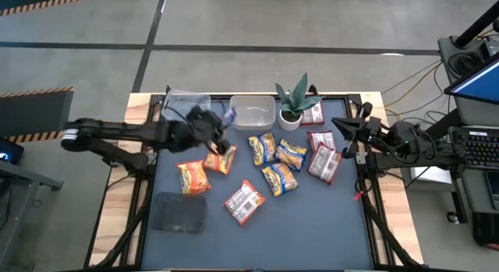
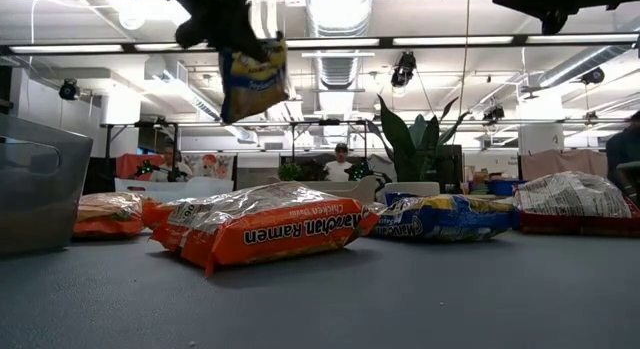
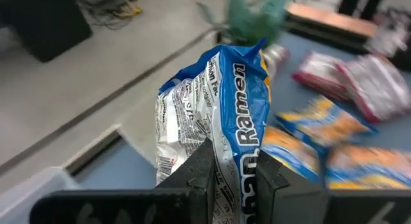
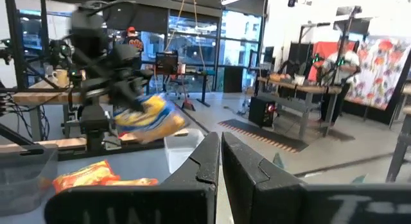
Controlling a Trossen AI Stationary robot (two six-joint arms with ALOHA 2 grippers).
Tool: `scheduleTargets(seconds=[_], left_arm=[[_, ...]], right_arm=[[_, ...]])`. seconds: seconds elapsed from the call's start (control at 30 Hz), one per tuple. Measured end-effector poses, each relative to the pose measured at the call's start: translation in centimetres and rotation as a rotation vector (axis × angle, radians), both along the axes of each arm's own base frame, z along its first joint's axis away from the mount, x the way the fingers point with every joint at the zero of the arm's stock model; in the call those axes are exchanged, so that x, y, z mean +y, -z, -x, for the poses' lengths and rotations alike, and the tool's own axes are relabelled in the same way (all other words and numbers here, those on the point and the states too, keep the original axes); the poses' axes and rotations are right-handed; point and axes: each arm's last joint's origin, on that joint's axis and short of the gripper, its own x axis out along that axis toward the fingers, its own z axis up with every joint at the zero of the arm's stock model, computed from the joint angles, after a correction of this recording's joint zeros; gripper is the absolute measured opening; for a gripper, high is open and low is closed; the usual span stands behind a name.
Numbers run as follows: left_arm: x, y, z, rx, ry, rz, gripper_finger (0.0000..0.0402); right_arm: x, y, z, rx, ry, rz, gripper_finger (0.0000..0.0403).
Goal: Sort Maruchan noodles
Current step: Put the blue noodle pack into the transparent bin
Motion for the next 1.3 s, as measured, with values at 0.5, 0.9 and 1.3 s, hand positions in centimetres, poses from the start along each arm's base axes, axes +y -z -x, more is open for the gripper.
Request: scheduleTargets(seconds=[0.5,0.9,1.3], left_arm=[[12.7,1.8,9.5,-0.482,-0.134,0.242,0.0035],[17.7,4.7,13.9,-0.479,-0.334,0.463,0.0035],[19.0,7.5,13.8,-0.352,-0.326,0.558,0.0035]], right_arm=[[-0.5,-0.2,-4.0,0.016,0.134,0.065,0.0009],[-0.5,-2.2,-3.6,-0.018,0.153,0.110,0.0009],[-0.5,-3.0,-3.2,-0.029,0.163,0.157,0.0009]])
